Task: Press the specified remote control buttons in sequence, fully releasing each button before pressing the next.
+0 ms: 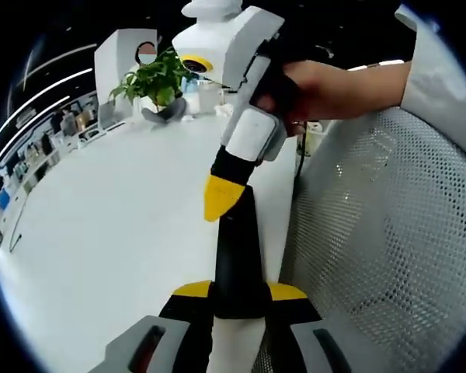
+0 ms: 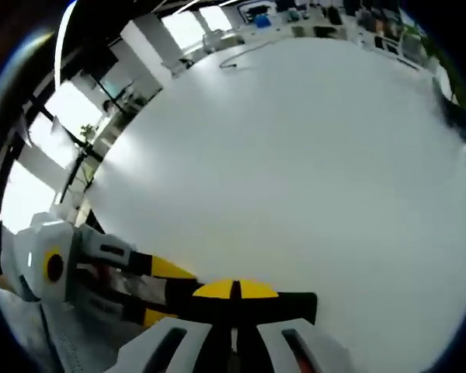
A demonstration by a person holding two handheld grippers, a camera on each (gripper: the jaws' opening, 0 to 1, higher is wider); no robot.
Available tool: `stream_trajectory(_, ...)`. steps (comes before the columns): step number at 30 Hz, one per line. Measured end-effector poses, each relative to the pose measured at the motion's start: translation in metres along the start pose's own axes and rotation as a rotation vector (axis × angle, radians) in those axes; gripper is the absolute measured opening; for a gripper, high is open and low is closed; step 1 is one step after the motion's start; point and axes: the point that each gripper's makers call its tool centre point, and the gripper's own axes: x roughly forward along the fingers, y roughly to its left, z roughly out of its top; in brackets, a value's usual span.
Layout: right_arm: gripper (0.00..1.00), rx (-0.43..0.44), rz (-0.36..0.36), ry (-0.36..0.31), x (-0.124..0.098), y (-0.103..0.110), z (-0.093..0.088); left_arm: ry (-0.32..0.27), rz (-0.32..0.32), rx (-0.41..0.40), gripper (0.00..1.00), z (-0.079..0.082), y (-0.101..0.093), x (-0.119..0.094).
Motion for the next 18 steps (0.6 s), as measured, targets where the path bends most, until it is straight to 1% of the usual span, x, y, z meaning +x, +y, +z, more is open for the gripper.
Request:
stream_trajectory(2, 0.0, 0.007, 0.005, -0.007, -0.001, 0.001, 0.001, -0.001, 0.001, 0.001, 0.24, 0.0, 0.0, 0.0)
stream_trajectory(5, 0.0, 0.019, 0.046, 0.023, 0.001, 0.01, -0.004, -0.001, 0.003, 0.001, 0.24, 0.001, 0.001, -0.001)
stream_trajectory(6, 0.0, 0.01, 0.059, 0.041, 0.002, 0.015, -0.007, -0.001, 0.004, 0.001, 0.24, 0.0, 0.0, -0.001)
stream_trajectory(10, 0.0, -0.038, 0.092, 0.078, 0.005, 0.028, -0.014, -0.003, 0.006, 0.001, 0.24, 0.0, 0.0, -0.001)
stream_trajectory(14, 0.0, -0.06, 0.092, 0.103, 0.007, 0.03, -0.019, -0.003, 0.006, 0.003, 0.24, 0.0, -0.001, -0.002)
stream_trajectory(18, 0.0, -0.061, 0.096, 0.121, 0.008, 0.029, -0.022, -0.004, 0.006, 0.003, 0.24, 0.0, -0.001, -0.002)
